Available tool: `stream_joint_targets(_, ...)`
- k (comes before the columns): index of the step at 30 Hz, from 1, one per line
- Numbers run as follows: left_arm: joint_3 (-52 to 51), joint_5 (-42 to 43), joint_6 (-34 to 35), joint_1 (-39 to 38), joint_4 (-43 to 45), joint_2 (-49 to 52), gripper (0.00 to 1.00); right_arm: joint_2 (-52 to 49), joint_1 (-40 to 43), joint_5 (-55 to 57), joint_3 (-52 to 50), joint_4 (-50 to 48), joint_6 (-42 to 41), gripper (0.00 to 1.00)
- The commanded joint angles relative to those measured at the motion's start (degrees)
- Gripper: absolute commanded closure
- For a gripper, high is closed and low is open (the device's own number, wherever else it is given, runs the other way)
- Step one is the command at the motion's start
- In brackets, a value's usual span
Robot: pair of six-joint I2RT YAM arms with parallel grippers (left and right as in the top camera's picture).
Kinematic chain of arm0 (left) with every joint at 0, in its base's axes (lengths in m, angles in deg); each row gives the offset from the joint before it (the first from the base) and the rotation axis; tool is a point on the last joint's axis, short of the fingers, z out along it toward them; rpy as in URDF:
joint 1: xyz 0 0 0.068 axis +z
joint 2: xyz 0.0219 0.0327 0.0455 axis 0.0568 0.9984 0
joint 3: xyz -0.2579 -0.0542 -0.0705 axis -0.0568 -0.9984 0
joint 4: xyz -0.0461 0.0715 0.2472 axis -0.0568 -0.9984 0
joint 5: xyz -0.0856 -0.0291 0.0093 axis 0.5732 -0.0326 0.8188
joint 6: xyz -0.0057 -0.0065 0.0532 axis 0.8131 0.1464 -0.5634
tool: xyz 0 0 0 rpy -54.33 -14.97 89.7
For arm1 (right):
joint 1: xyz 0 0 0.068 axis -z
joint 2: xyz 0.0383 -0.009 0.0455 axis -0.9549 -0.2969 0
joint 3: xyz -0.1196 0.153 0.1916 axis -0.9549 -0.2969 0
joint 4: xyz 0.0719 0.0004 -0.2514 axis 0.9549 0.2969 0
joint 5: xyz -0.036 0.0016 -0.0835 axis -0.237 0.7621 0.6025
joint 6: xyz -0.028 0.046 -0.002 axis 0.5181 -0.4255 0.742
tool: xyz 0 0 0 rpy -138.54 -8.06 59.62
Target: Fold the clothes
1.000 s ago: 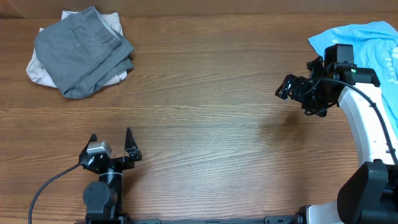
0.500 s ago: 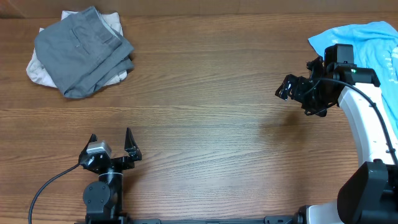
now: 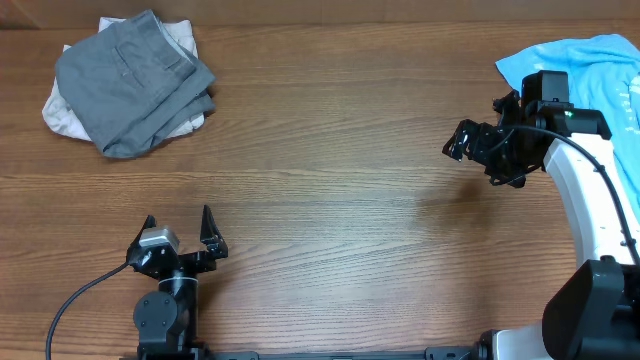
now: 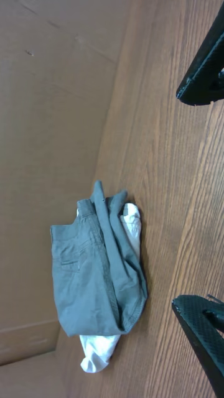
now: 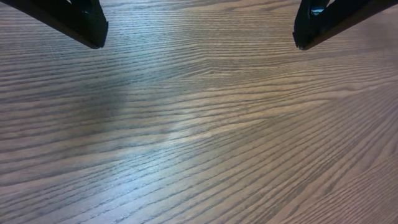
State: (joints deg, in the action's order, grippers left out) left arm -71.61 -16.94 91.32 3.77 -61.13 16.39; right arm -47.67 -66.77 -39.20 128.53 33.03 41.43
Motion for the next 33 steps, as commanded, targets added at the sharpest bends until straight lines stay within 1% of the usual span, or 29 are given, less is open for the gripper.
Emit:
stream_joint_targets(1,-0.3,-0.1,-1.1,0.4,0.0,-0.7,0.0,1.8,0.1,0.2,0.2,-0.2,0.0,0.0)
stream_joint_targets(6,-0.3,-0.1,-1.1,0.4,0.0,-0.7,0.0,9.2,0.1,0.2,0.2,-0.2,0.0,0.0)
stream_joint_targets(17,-0.3,-0.1,-1.1,0.4,0.0,-0.7,0.0,37.4,0.1,0.2,0.2,-0.2,0.0,0.0)
stream_joint_targets(25,-0.3,-0.1,-1.1,0.4,0.0,-0.7,0.0,55.9,0.1,0.2,0.2,-0.1,0.0,0.0)
stream_joint_targets(33,-0.3,-0.1,-1.1,0.4,0.0,-0.7,0.0,67.5,0.1,0.2,0.2,1.7,0.0,0.0)
